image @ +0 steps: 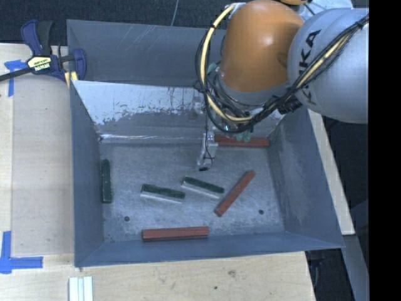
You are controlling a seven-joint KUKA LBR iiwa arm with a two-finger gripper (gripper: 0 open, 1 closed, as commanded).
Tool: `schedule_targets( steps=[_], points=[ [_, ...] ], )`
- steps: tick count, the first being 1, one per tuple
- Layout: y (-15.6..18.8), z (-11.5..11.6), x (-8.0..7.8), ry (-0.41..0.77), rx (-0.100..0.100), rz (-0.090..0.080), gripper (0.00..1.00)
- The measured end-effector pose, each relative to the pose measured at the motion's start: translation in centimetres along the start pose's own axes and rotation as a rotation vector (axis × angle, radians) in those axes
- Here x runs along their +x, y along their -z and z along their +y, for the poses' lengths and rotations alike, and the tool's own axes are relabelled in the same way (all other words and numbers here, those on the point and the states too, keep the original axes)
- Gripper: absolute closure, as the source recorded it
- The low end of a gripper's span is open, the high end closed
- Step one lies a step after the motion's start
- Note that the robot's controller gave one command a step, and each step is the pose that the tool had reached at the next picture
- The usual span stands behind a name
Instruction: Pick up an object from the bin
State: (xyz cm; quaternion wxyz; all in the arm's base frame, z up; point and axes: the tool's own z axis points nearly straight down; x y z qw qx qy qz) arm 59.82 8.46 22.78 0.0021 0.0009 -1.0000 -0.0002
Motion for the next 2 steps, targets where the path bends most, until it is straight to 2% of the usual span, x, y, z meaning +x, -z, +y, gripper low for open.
schedule_targets(
  steps=[1, 2],
  points=[
    [0.4, 0.0, -0.2, -0.002, -0.001, -0.008, 0.0],
    [-6.7, 2.6, 2.2, -0.017, -0.001, -0.011, 0.0]
  ],
)
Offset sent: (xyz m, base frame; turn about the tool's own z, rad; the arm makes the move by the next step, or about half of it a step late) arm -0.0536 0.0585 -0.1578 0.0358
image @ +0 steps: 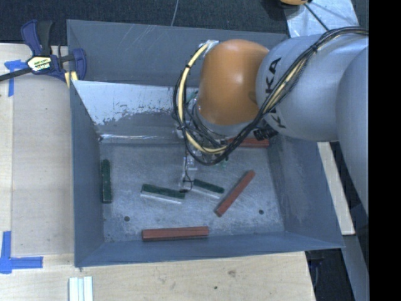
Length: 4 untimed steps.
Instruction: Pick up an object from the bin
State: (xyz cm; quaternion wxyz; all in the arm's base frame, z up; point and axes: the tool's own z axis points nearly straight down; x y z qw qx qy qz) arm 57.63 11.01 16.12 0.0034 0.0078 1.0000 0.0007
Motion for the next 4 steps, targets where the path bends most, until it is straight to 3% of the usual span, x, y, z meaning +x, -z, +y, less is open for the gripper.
schedule_targets(
  steps=[1, 2, 3, 4],
  points=[
    [-0.4, -6.8, -1.8, -0.09, 0.001, 0.003, 0.0],
    [-1.5, -1.5, 0.6, -0.063, 0.003, 0.004, 0.0],
    [-7.7, -6.0, -1.0, -0.262, 0.001, 0.002, 0.0],
    [-8.8, 2.6, 3.0, -0.154, -0.001, -0.002, 1.0]
  ],
)
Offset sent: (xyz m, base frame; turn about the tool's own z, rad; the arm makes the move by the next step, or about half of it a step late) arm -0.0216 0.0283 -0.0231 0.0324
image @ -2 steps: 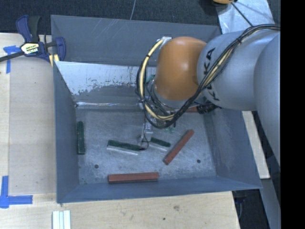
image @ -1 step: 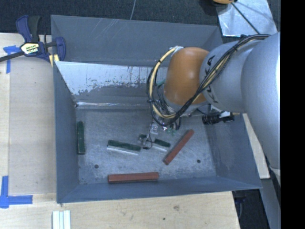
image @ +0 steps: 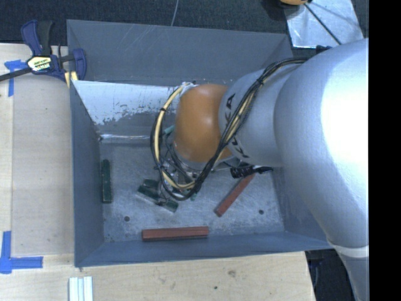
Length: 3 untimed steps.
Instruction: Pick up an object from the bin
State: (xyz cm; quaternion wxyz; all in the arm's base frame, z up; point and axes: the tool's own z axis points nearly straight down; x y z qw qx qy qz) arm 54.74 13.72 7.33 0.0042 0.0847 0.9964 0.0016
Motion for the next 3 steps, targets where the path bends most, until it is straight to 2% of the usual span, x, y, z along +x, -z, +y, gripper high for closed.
schedule_targets(
  steps=[2, 3],
  points=[
    [0.2, -0.1, 0.0, -0.002, 0.0, 0.0, 1.0],
    [1.1, -0.2, 0.1, -0.002, 0.005, 0.009, 1.0]
  ],
)
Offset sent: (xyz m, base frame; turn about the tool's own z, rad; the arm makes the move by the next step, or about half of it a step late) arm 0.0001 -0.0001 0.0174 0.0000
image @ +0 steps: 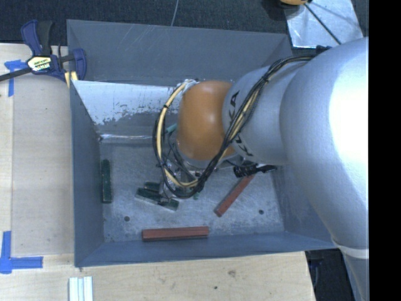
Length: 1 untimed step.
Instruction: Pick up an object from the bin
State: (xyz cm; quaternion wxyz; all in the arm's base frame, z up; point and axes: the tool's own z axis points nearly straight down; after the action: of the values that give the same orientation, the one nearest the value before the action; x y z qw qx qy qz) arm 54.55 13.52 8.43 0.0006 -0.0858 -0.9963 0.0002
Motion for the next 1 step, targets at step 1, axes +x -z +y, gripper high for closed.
schedule_targets(
  steps=[1],
  points=[
    [2.08, -0.05, 0.09, 0.0, 0.001, 0.003, 1.0]
  ],
)
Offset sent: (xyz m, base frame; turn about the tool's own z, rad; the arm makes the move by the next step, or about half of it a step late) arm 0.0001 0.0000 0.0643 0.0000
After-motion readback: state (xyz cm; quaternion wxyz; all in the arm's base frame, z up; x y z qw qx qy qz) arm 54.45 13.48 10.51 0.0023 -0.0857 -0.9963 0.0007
